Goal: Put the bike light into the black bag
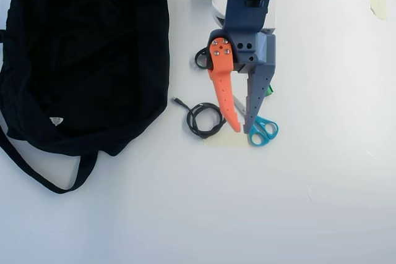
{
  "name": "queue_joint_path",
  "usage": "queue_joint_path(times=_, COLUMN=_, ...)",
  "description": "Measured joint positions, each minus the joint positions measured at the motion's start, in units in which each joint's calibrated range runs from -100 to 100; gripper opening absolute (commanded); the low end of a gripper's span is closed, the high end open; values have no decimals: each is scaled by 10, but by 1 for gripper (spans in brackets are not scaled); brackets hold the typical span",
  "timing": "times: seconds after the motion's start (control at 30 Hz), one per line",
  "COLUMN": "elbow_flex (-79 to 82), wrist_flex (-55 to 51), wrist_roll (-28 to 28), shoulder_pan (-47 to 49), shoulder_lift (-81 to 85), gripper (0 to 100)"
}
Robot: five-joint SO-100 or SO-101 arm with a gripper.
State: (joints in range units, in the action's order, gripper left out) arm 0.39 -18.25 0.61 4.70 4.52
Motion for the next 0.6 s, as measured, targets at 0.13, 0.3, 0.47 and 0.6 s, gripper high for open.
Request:
queue_joint_path(times=0.13, elbow_flex=0, wrist_flex=0, wrist_roll=0, shoulder_pan=-5, shoulder_lift=0, gripper=2)
queue_joint_path(times=0.3, elbow_flex=3, wrist_flex=0, wrist_roll=-1, shoulder_pan=-1, shoulder_lift=-1, gripper=2)
queue_joint_path(times=0.47, elbow_flex=2, wrist_flex=-76, wrist_roll=-1, shoulder_pan=-3, shoulder_lift=-1, gripper=2)
queue_joint_path(times=0.6, elbow_flex=-35, wrist_flex=-246, wrist_roll=-1, shoulder_pan=-4, shoulder_lift=-1, gripper=2)
